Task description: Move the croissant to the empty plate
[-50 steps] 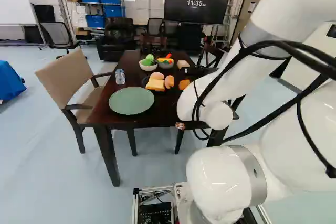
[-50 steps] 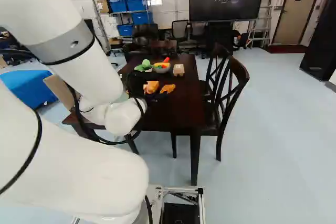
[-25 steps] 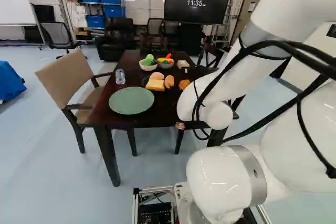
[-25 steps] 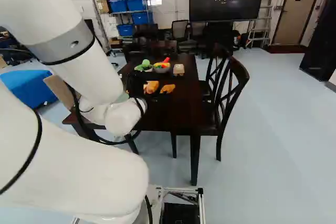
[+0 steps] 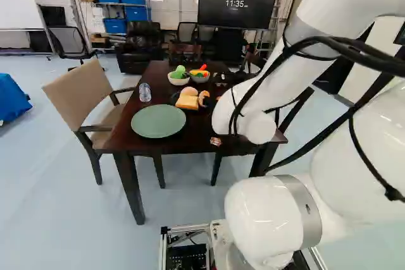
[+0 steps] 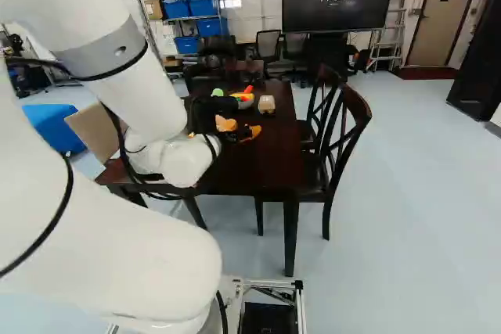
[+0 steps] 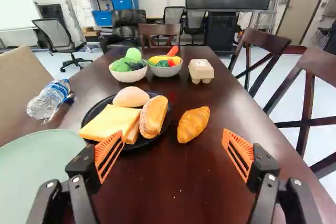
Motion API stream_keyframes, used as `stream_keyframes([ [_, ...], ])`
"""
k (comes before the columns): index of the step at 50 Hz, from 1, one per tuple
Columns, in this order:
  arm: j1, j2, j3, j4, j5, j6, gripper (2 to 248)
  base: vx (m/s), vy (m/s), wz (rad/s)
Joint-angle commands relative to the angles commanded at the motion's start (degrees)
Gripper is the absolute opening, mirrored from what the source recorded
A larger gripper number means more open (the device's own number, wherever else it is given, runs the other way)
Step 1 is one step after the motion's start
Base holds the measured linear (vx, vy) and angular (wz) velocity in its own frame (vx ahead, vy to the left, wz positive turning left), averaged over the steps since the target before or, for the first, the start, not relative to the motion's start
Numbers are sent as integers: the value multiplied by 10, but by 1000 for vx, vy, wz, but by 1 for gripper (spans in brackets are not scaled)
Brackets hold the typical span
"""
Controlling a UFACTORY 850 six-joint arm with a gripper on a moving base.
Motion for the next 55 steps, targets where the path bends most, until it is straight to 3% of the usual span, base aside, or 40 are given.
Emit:
stream_keyframes([
  [23,-2,-41,-70,5,-27,0,247,0,0,0],
  [55,-21,-96,-168,6,-146,0,247,0,0,0],
])
